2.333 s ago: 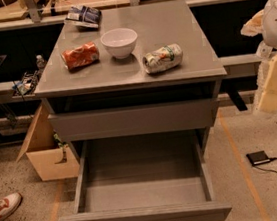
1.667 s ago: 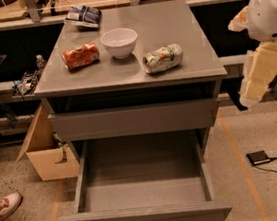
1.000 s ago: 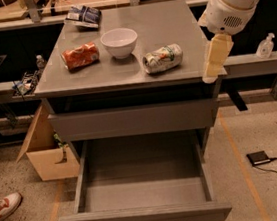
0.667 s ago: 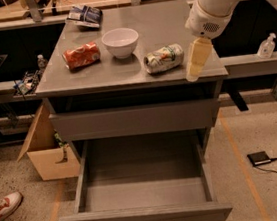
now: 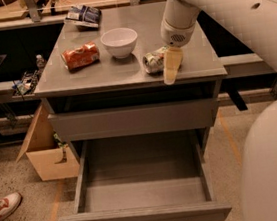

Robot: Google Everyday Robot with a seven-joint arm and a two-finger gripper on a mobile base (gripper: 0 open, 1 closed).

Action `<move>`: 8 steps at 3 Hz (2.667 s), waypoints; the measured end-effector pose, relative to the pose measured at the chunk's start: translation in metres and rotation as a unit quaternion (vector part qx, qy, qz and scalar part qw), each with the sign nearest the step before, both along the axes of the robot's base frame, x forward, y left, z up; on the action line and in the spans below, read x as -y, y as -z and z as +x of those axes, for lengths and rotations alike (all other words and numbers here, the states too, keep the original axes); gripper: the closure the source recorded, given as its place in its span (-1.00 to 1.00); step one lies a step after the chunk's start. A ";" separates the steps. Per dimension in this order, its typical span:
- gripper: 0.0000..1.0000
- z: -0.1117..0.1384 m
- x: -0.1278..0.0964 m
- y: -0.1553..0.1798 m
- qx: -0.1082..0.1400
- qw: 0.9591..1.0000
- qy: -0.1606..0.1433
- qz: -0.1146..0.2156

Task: Place 7up can into middle drawer

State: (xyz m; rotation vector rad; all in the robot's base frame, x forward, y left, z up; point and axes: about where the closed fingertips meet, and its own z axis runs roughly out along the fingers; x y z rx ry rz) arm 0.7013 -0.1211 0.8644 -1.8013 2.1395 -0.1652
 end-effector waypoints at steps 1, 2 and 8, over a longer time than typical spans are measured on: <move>-0.88 0.003 -0.018 0.006 -0.005 1.000 -0.014 -0.010; -0.53 -0.001 -0.026 0.009 -0.009 1.000 -0.023 -0.016; 1.00 -0.134 0.004 0.003 -0.048 0.999 -0.023 0.006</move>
Offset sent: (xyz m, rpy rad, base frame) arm -0.0088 0.0340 -0.0076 -0.0467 0.0206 0.0646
